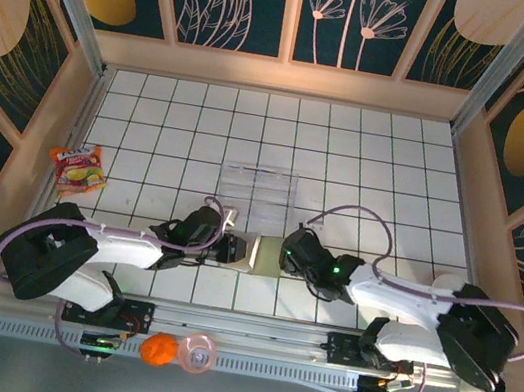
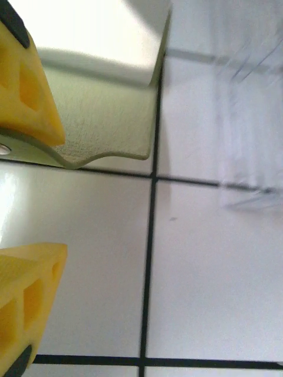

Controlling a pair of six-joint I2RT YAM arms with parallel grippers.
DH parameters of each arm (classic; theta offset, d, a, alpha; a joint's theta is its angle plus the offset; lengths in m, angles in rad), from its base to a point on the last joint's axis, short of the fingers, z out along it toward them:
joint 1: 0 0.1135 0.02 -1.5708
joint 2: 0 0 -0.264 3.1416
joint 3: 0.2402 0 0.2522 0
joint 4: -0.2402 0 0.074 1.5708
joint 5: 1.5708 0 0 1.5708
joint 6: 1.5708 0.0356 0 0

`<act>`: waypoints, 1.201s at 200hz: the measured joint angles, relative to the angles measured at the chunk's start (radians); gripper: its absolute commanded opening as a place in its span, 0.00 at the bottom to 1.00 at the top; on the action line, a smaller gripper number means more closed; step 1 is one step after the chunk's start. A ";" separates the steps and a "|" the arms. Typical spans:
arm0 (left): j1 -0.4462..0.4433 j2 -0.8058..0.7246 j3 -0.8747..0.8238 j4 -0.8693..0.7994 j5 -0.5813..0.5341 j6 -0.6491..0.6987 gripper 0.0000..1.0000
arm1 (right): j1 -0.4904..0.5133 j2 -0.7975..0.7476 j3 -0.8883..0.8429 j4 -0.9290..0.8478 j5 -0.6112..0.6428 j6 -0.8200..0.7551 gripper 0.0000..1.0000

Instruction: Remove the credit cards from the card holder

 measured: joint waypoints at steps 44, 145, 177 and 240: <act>-0.028 0.002 0.032 -0.004 0.008 0.000 0.27 | 0.000 -0.232 0.000 0.008 -0.066 -0.044 0.55; -0.050 0.065 0.081 0.000 0.029 -0.008 0.29 | 0.000 0.049 0.010 0.124 -0.211 -0.009 0.58; -0.050 0.056 0.081 -0.003 0.029 -0.011 0.32 | -0.010 0.084 0.003 0.136 -0.206 0.011 0.45; -0.014 -0.187 0.031 -0.081 -0.065 -0.021 0.53 | -0.020 0.149 -0.025 0.147 -0.165 0.028 0.36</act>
